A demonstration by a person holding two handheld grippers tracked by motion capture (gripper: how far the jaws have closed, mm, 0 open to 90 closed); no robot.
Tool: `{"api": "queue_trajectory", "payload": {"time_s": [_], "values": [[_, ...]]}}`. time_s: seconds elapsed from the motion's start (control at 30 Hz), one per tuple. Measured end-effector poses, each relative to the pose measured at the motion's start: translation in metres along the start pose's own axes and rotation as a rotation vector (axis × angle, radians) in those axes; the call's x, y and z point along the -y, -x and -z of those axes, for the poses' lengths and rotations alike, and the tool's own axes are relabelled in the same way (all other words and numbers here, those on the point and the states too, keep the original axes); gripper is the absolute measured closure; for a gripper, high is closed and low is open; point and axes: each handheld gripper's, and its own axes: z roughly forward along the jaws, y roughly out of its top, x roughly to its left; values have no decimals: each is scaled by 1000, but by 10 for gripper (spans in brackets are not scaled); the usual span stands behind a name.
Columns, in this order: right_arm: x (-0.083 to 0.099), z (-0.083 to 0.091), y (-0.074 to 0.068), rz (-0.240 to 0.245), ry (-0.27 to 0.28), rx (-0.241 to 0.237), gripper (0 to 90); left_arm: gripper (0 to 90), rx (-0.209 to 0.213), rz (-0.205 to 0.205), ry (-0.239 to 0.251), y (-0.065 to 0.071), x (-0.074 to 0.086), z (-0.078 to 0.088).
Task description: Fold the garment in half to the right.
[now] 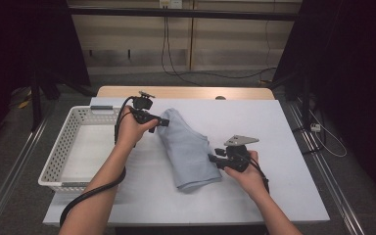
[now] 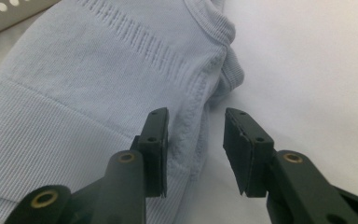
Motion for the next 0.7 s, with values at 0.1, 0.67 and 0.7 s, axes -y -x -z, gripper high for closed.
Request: {"api": "queue_trajectory", "payload": {"time_s": [0.1,0.67,0.7], "values": [[-1,2,1,5,17,-7,537,160,7,-3,0,1,2,1],[5,17,13,-35,21,-14,254,131,58,-26,-4,15,16,10],[5,17,14,-35,19,-13,243,130,65,-28,-6,16,17,10]]}}
